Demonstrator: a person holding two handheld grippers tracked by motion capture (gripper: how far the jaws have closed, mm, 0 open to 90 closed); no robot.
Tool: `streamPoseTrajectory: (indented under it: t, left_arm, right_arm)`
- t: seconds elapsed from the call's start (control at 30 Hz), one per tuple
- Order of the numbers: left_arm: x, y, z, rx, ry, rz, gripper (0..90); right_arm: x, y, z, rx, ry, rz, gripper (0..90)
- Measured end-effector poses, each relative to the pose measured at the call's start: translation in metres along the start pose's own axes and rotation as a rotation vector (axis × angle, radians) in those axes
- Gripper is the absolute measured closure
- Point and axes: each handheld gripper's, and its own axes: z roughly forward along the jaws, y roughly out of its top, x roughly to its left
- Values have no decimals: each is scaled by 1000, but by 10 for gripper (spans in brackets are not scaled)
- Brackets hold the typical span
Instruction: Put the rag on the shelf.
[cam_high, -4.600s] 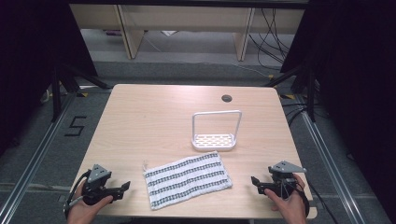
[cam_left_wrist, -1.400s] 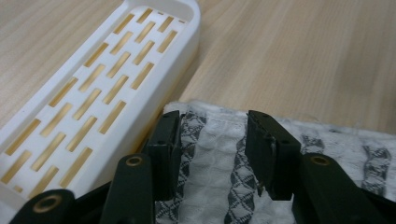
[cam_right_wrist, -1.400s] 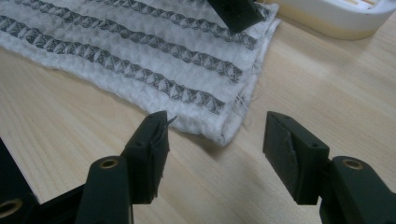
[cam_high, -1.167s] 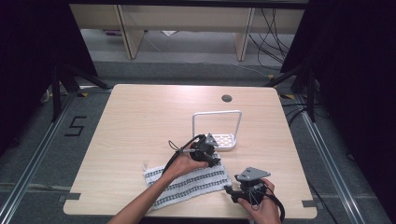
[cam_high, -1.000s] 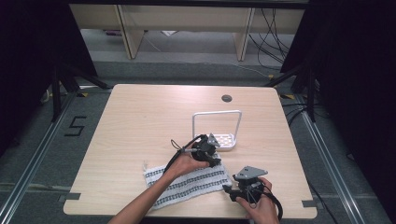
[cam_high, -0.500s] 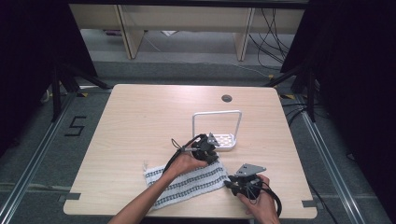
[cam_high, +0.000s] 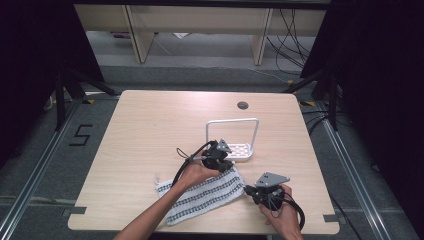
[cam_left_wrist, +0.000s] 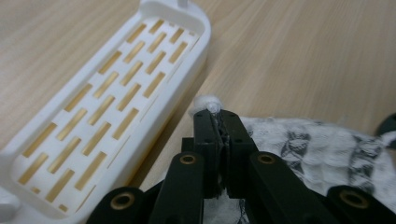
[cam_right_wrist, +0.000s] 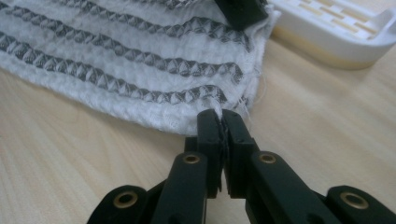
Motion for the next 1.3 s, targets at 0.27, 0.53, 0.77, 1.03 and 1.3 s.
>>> streamPoseTrajectory:
  t: [0.27,0.53,0.77,1.03,1.3]
  left_arm:
    - [-6,14,-36,-111,27,-29,864]
    - [-14,36,-80,-148,58,-25,864]
    - [-19,55,-110,-198,71,-26,864]
    - [-19,69,-131,-242,84,-52,863]
    - [-13,93,-160,-293,125,-54,862]
  right_arm:
    - [-7,15,-25,-66,-45,-25,884]
    - [-20,47,-57,-170,-61,-16,885]
    - [-30,79,-83,-207,-68,-30,885]
    - [-38,103,-97,-246,-85,-46,885]
    - [-45,138,-112,-295,-105,-70,885]
